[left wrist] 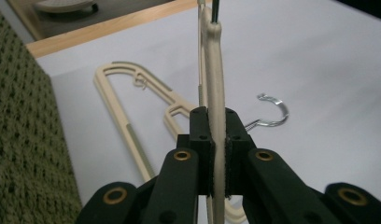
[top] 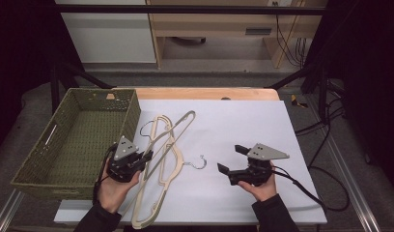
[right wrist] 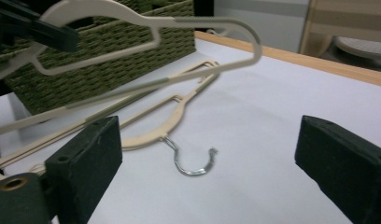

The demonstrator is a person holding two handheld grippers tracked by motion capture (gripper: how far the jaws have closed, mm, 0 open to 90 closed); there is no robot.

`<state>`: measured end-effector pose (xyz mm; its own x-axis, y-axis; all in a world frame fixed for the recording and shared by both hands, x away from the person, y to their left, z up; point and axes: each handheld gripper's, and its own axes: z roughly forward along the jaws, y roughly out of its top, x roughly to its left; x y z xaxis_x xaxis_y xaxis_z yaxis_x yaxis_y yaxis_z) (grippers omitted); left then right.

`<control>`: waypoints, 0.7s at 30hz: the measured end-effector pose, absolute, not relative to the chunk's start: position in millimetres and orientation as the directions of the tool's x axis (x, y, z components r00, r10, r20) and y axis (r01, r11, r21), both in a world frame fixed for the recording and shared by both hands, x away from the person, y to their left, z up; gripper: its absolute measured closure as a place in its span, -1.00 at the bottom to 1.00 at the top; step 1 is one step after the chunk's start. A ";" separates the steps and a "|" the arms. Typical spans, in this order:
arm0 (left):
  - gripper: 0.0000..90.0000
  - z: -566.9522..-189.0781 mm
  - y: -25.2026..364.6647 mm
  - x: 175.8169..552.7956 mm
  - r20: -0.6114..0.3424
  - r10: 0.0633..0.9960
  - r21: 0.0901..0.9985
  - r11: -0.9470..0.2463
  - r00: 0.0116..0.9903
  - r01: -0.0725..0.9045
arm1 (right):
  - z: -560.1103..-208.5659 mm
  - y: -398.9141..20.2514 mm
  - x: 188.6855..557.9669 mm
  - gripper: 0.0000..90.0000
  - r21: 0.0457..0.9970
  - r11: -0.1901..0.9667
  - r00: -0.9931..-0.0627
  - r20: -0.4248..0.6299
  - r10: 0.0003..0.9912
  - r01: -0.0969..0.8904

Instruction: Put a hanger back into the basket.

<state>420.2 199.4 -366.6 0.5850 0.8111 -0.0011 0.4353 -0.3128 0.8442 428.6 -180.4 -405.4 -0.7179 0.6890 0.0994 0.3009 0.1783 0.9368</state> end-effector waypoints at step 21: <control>0.90 -273.3 252.2 428.6 -0.032 0.674 0.903 -0.297 0.738 0.310 | -386.8 -251.4 402.8 -0.95 0.956 0.111 -0.606 0.081 0.792 0.273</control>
